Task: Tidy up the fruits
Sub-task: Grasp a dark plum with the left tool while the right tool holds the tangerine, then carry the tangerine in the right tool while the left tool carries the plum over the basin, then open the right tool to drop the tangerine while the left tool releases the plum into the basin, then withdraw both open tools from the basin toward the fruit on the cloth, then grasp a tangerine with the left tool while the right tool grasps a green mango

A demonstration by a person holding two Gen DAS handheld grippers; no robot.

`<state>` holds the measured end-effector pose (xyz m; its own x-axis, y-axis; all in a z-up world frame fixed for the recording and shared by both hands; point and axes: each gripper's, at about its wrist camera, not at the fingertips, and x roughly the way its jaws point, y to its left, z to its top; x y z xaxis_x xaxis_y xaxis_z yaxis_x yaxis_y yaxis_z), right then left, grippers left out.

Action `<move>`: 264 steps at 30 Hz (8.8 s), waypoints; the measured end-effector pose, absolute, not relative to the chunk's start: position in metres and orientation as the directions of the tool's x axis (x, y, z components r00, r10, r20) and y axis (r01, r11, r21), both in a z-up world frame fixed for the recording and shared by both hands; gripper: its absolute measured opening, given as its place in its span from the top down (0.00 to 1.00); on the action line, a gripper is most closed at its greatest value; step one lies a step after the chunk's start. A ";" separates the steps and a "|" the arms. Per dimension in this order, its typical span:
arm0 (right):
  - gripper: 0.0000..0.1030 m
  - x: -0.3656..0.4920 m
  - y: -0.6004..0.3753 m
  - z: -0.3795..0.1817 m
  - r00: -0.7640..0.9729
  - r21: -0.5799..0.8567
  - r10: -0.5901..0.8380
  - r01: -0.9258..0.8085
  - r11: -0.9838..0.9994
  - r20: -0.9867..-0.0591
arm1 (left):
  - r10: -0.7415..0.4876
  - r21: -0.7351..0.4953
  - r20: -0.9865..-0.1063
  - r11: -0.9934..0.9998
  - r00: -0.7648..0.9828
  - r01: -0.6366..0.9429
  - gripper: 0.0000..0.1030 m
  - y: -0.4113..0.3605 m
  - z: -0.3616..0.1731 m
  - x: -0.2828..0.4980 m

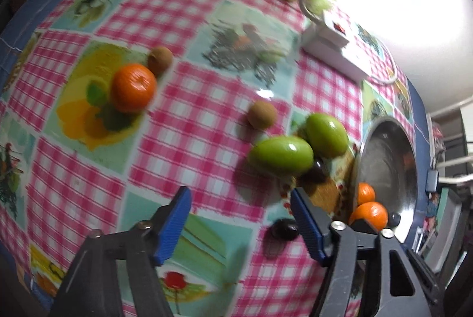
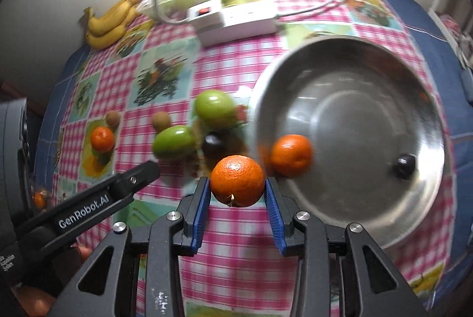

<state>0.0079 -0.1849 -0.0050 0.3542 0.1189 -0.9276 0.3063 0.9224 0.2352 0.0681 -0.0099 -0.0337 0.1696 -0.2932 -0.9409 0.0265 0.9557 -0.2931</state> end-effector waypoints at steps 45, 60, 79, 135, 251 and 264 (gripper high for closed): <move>0.62 -0.021 -0.275 0.009 0.433 0.258 0.034 0.471 0.843 -0.901 | -0.303 -0.223 -0.916 0.930 0.264 0.293 0.73 -0.101 0.003 0.045; 0.62 -0.022 -0.319 0.003 0.469 0.241 -0.053 0.543 0.804 -0.882 | -0.320 -0.153 -0.894 0.876 0.313 0.458 0.73 -0.181 0.013 0.049; 0.62 -0.003 -0.334 -0.036 0.390 0.200 -0.047 0.568 0.798 -0.919 | -0.267 -0.107 -0.918 0.879 0.292 0.465 0.73 -0.206 -0.027 0.064; 0.50 -0.007 -0.328 -0.005 0.403 0.178 -0.069 0.543 0.821 -0.913 | -0.205 -0.124 -0.929 0.957 0.307 0.262 0.44 -0.144 0.001 0.082; 0.17 0.086 -0.092 -0.040 0.337 0.031 -0.004 0.098 0.995 -0.942 | -0.041 -0.031 -0.966 0.999 0.254 0.042 0.44 0.047 -0.060 0.153; 0.30 0.088 -0.086 -0.036 0.344 -0.013 -0.040 0.079 0.997 -0.938 | -0.078 -0.071 -0.962 0.997 0.260 0.035 0.60 0.051 -0.050 0.145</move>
